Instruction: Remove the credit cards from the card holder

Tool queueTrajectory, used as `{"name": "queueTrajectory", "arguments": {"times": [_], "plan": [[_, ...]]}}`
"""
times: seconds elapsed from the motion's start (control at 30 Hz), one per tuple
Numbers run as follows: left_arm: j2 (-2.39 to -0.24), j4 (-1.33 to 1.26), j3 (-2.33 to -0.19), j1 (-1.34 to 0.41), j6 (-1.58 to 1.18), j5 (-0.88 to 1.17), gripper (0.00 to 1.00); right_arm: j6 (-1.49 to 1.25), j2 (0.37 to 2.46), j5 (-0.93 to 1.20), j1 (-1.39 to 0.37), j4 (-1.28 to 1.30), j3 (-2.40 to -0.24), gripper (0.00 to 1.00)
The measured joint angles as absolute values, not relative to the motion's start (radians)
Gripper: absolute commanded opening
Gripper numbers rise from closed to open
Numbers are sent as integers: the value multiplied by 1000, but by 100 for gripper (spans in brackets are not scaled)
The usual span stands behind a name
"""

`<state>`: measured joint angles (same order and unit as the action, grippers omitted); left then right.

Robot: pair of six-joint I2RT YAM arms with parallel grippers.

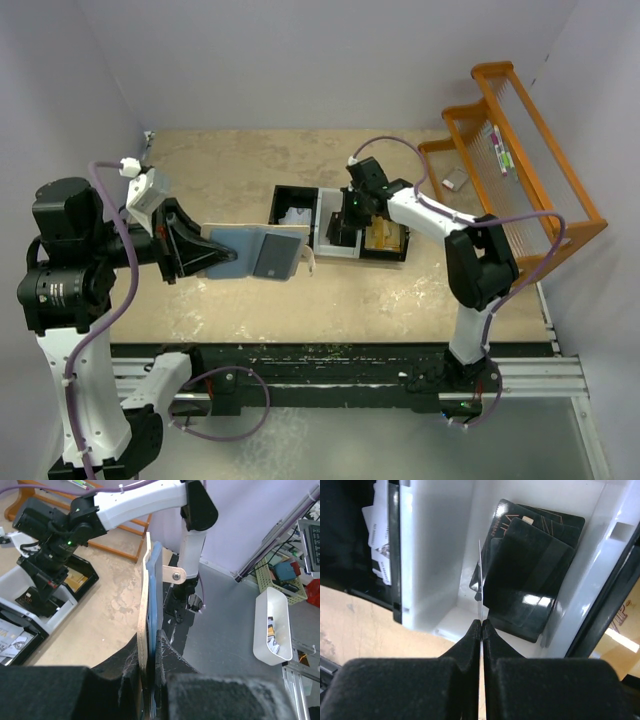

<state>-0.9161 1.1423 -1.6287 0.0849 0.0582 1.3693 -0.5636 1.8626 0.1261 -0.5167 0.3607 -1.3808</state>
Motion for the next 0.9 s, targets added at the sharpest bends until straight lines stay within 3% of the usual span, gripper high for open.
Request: {"name": "queueTrajectory", "arguments": {"times": [0.1,0.33,0.4,0.53,0.7,0.9], "plan": [[-916,1115,-1633,85,32,1384,0,-557,1893,125,-517,365,-1396,2],[-916,1050,-1633,85,-36,1392,0,-544,1906,86,-517,382,-1437,27],[-915,1023,-1633,85,-61,1399,0,-540,1900,60,-517,385,-1440,40],[-905,965,-1632,85,-108,1407,0,-539,1844,9,-517,408,-1440,45],[-891,883,-1616,85,-179,1419,0,-538,1635,-2,-520,405,-1428,59],[-875,716,-1540,85,-340,1441,0,-547,1265,233,-524,218,-1311,77]]}}
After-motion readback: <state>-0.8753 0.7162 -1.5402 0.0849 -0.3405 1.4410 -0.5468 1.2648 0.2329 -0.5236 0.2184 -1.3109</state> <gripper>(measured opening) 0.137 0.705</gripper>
